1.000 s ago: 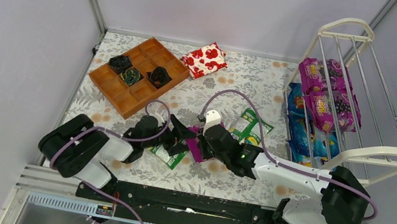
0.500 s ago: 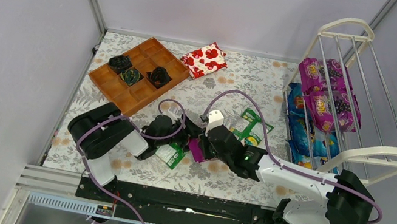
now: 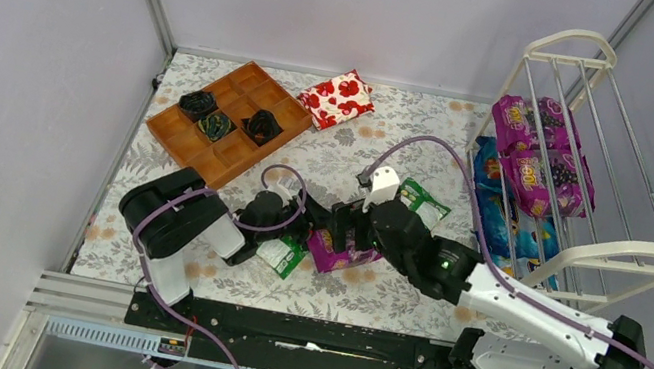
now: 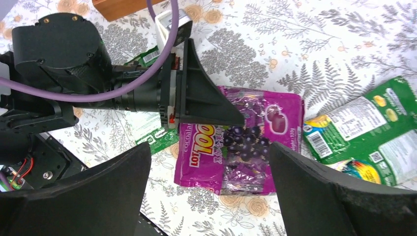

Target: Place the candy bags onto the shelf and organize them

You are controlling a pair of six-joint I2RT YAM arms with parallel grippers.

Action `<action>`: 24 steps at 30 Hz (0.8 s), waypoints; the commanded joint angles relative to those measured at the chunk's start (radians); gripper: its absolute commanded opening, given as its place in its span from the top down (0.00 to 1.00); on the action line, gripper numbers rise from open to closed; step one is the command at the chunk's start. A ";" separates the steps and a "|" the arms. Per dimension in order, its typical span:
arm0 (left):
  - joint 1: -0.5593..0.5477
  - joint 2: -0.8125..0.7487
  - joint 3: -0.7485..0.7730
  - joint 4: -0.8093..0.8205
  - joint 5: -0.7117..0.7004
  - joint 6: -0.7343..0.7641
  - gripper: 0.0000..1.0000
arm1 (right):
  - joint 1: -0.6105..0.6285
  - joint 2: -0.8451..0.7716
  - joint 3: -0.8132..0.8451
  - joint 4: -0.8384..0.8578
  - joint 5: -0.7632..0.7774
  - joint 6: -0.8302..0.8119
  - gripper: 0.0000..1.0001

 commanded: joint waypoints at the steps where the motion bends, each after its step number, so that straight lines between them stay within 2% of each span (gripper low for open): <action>1: -0.003 -0.044 -0.021 0.115 0.015 0.016 0.37 | -0.023 -0.041 0.005 -0.052 0.071 0.022 0.03; 3: -0.003 -0.078 -0.025 0.066 0.004 0.032 0.39 | -0.085 -0.033 -0.023 -0.020 -0.022 0.051 0.03; 5: 0.005 -0.108 -0.028 0.036 -0.002 0.049 0.41 | -0.153 0.002 -0.018 -0.022 -0.131 0.091 0.07; 9: 0.021 -0.137 -0.016 -0.027 0.012 0.094 0.43 | -0.220 0.111 0.058 -0.069 -0.184 0.121 0.10; 12: 0.027 -0.122 -0.017 -0.006 0.033 0.098 0.46 | -0.306 0.218 0.148 -0.134 -0.255 0.130 0.17; 17: 0.038 -0.092 -0.025 0.045 0.061 0.090 0.50 | -0.444 0.393 0.247 -0.165 -0.486 0.091 0.17; 24: 0.076 -0.086 -0.033 0.053 0.099 0.102 0.50 | -0.569 0.581 0.262 -0.098 -0.738 0.051 0.20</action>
